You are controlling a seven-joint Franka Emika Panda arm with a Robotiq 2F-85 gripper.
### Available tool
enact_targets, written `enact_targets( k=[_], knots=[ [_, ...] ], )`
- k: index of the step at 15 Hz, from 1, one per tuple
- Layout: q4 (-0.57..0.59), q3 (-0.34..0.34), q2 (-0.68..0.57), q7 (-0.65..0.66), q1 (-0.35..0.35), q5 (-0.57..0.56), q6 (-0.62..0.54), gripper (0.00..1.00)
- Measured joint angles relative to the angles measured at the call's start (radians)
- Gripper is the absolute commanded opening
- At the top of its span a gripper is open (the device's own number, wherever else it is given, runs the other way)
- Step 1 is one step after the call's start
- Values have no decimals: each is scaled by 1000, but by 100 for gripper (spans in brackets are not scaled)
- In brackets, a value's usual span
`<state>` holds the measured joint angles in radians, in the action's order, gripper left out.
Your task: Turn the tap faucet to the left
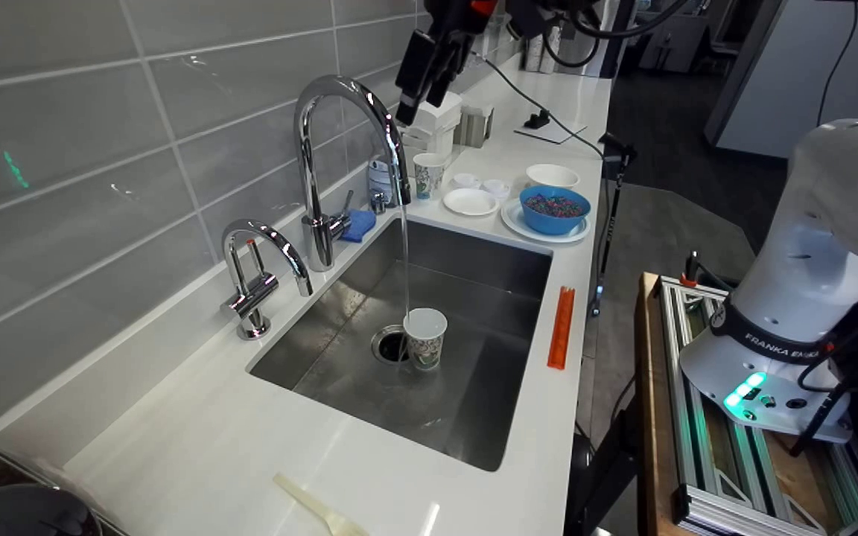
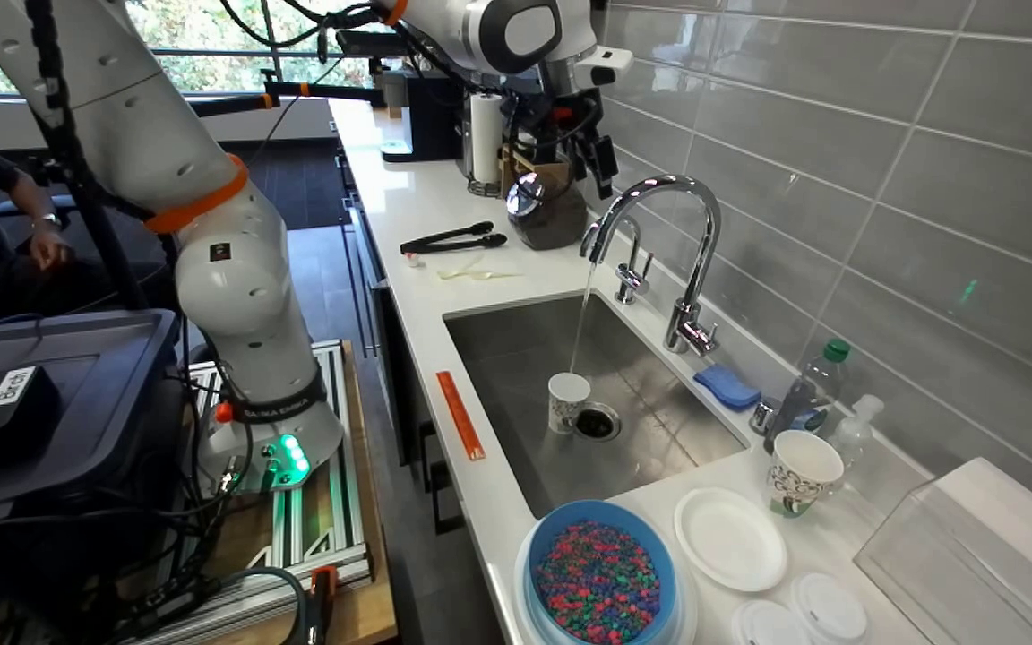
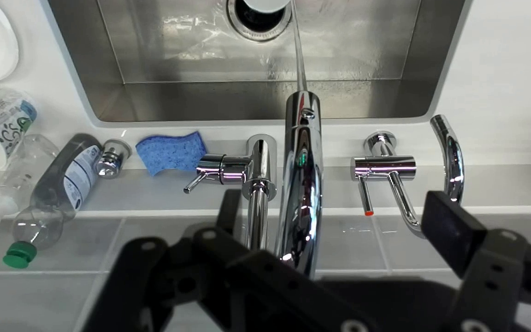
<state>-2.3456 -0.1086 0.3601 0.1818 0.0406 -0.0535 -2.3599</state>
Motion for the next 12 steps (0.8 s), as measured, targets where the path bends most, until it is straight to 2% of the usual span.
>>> enact_targets(
  k=[12],
  knots=[
    [-22, -12, -27, 29, -1, -2, -24, 100]
  ],
)
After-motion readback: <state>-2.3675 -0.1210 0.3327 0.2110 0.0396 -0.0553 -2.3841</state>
